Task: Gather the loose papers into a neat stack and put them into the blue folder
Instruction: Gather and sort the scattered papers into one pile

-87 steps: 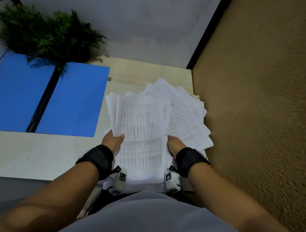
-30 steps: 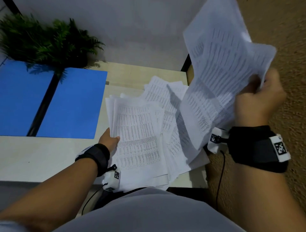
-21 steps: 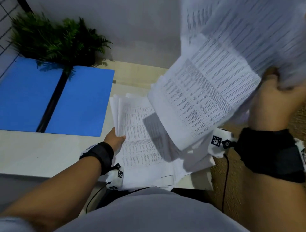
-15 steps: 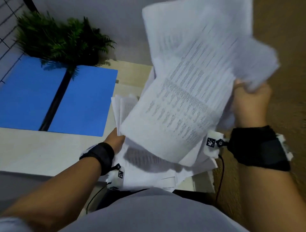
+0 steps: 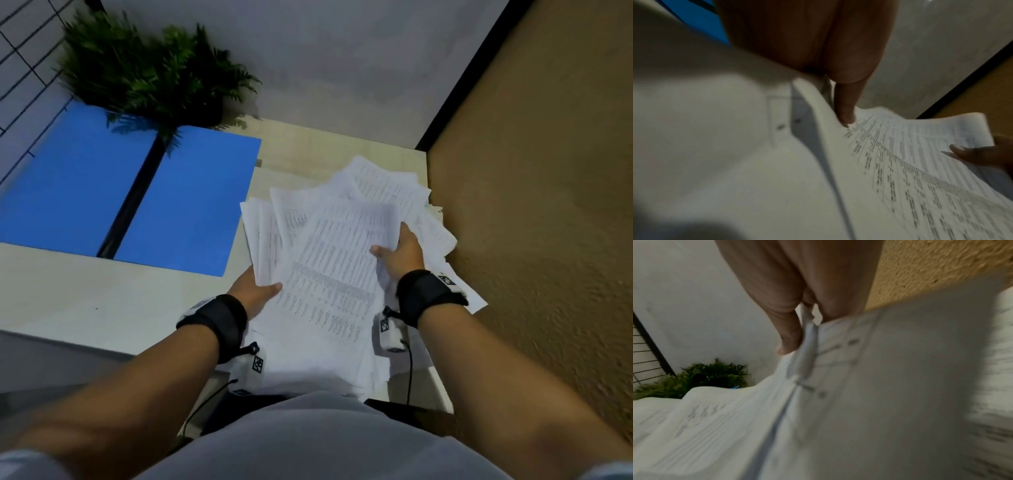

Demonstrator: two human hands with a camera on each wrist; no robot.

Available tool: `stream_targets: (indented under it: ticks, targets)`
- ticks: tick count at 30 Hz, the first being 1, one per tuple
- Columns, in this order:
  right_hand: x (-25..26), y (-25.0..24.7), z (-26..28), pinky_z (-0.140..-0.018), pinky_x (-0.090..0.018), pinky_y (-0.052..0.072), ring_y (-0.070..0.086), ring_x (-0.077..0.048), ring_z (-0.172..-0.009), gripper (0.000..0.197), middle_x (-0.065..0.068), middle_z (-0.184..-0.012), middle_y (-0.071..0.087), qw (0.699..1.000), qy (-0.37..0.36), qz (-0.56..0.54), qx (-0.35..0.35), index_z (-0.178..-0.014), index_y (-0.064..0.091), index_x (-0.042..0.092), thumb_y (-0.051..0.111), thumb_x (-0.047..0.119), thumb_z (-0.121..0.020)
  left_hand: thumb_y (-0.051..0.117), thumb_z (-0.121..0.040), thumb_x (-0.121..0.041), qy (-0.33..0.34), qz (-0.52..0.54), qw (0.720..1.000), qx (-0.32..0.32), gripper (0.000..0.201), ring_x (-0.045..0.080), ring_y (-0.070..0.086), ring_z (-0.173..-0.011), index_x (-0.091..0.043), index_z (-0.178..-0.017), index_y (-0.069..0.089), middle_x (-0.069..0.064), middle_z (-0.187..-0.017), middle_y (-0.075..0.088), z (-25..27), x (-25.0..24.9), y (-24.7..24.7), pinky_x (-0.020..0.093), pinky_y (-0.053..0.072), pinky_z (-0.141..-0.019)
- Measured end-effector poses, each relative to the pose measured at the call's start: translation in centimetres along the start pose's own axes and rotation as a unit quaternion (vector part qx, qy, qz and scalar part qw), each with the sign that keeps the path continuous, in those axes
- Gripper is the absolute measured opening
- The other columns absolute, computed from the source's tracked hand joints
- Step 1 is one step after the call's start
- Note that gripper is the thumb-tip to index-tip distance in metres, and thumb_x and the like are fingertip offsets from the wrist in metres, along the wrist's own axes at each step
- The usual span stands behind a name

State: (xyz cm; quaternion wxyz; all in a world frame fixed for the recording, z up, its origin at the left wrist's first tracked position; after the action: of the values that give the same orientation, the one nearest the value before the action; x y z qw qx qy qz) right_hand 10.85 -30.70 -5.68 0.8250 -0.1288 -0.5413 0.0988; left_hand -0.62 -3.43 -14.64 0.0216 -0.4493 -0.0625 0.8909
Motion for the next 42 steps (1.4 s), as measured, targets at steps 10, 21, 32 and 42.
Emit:
stream_targets:
  ticks: [10, 21, 32, 42]
  targets:
    - [-3.7, -1.6, 0.2, -0.08, -0.03, 0.045, 0.054, -0.023, -0.087, 0.012, -0.009, -0.09, 0.06, 0.976, 0.004, 0.218, -0.004, -0.095, 0.061, 0.001, 0.049, 0.003, -0.094, 0.045, -0.099, -0.023, -0.033, 0.004, 0.995, -0.098, 0.042, 0.028, 0.056, -0.12, -0.014, -0.14, 0.047, 0.007, -0.133, 0.059, -0.7, 1.5, -0.6, 0.035, 0.044, -0.1]
    - [-1.6, 3.0, 0.9, -0.089, -0.04, 0.05, 0.057, -0.019, -0.095, 0.033, 0.002, -0.107, 0.056, 0.975, 0.006, 0.165, 0.149, -0.119, 0.04, 0.018, 0.058, 0.009, -0.093, 0.051, -0.097, -0.023, -0.042, -0.022, 0.995, -0.085, 0.044, 0.03, 0.055, -0.122, -0.016, -0.141, 0.045, 0.007, -0.134, 0.058, -0.8, 1.7, -0.5, 0.042, 0.043, -0.104]
    - [-2.2, -0.5, 0.9, -0.065, -0.024, 0.038, 0.046, -0.011, -0.069, 0.032, 0.002, -0.092, 0.057, 0.95, -0.022, 0.311, 0.03, -0.078, 0.039, 0.026, 0.039, -0.006, -0.084, 0.042, -0.1, -0.036, -0.039, 0.044, 0.994, -0.093, 0.049, 0.023, 0.045, -0.133, -0.017, -0.145, 0.038, -0.004, -0.135, 0.05, -0.3, 1.3, -0.6, 0.04, 0.034, -0.113]
    - [-4.1, 4.3, 1.6, -0.065, -0.026, 0.037, 0.049, -0.017, -0.081, 0.007, 0.001, -0.092, 0.052, 0.95, 0.005, 0.304, 0.076, -0.091, 0.041, 0.022, 0.046, 0.019, -0.095, 0.081, -0.072, -0.019, -0.024, -0.02, 0.996, -0.089, 0.074, 0.028, 0.057, -0.121, -0.016, -0.137, 0.046, 0.004, -0.129, 0.061, -0.6, 1.7, -0.6, 0.044, 0.046, -0.103]
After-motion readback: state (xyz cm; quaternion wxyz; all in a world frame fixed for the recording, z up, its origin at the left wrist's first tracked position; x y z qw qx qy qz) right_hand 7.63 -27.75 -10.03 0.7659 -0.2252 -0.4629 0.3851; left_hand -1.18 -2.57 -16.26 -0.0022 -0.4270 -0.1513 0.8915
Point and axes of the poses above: each hand's wrist, its own z-axis away from the middle knuckle, its own y-axis out of the palm, x = y × z, the point moved 10 cm from there along -z, towards the middle knuckle
